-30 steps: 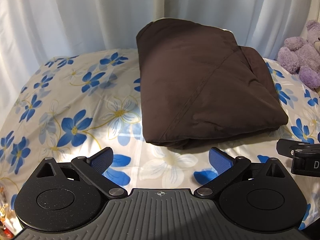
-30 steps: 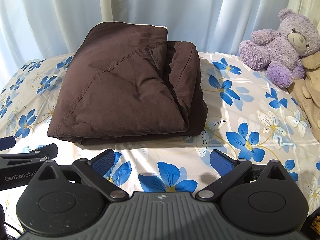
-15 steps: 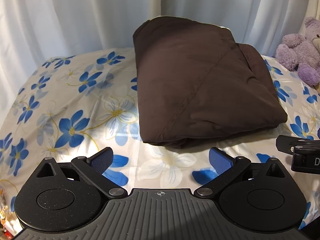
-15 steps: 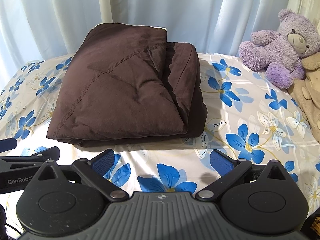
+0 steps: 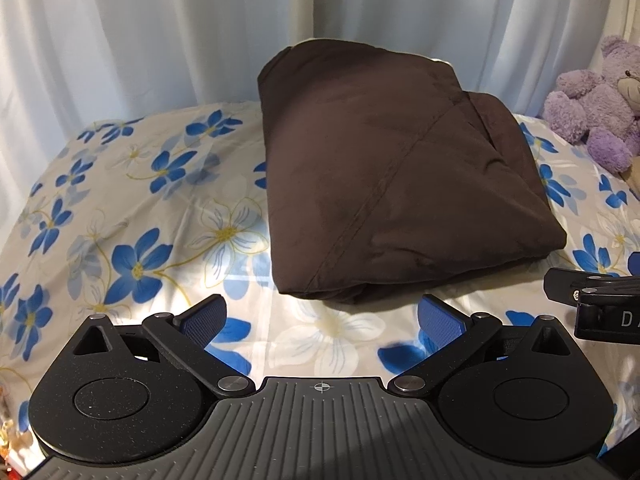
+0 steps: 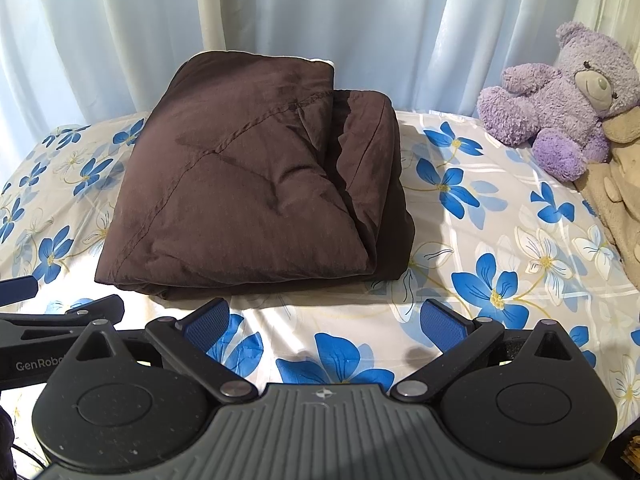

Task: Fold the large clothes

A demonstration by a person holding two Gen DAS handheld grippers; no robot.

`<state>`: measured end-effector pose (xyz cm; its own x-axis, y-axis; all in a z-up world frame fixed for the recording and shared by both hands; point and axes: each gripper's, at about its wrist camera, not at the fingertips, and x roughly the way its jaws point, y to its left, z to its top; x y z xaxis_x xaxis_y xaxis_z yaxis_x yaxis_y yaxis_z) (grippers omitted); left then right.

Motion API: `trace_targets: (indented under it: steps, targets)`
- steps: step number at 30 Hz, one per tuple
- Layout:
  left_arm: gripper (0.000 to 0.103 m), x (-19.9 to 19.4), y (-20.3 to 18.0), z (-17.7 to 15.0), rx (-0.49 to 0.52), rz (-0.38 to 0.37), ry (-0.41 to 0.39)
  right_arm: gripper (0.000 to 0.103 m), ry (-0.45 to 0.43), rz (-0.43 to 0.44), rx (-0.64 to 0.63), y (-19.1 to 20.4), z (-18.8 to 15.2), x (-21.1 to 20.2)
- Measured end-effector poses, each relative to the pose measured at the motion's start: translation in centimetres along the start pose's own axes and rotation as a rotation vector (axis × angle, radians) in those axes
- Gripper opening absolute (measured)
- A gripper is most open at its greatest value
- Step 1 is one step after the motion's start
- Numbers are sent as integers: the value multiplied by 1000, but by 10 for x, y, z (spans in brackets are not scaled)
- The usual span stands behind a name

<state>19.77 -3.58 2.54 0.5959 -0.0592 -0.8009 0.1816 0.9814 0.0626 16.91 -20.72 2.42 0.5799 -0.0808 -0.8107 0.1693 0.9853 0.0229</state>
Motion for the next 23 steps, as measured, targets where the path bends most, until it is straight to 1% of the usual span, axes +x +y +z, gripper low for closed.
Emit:
trace_targets:
  steps: [23]
  targets:
    - [103, 5, -2, 2, 28, 12, 17, 102, -5, -16, 15, 4, 2, 1]
